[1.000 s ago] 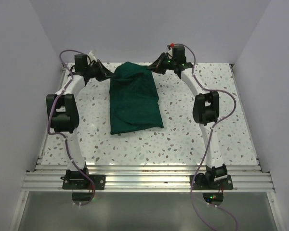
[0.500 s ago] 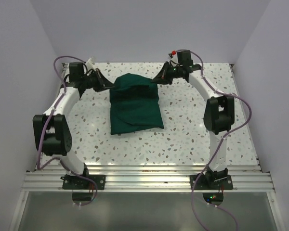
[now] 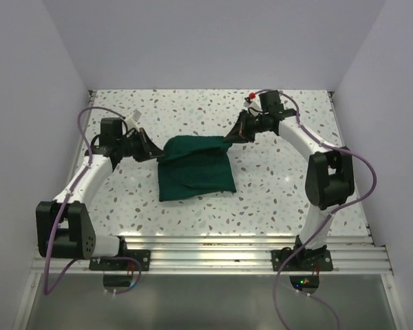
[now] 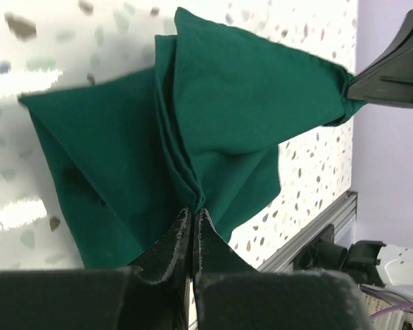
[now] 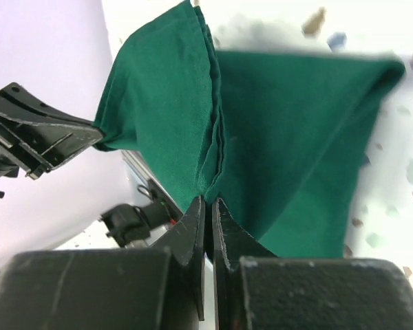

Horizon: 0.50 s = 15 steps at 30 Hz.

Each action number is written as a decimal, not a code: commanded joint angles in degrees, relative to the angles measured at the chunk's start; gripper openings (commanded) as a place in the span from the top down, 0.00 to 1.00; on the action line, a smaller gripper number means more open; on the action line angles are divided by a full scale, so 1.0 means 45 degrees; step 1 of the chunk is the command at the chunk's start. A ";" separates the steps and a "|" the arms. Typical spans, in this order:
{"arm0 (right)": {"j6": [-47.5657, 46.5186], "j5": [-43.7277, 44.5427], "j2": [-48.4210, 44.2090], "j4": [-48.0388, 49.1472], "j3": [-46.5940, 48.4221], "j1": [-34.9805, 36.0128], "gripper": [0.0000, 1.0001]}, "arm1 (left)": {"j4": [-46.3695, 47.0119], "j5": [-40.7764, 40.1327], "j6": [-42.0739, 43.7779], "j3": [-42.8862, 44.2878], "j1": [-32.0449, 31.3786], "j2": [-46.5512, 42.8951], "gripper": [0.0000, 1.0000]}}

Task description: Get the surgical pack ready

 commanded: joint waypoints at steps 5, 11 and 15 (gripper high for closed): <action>-0.0862 -0.0058 -0.0823 -0.0237 -0.1344 0.0001 1.00 | -0.0045 -0.0408 0.0494 -0.1742 -0.0263 -0.0824 1.00; -0.1213 0.0079 -0.1135 -0.0451 -0.2416 0.0098 1.00 | -0.0064 -0.0662 0.0650 -0.2660 -0.0283 -0.0785 1.00; -0.1916 0.0215 -0.1233 -0.0666 -0.3258 0.0216 1.00 | 0.0091 -0.0741 0.0572 -0.2973 -0.0283 -0.0570 0.99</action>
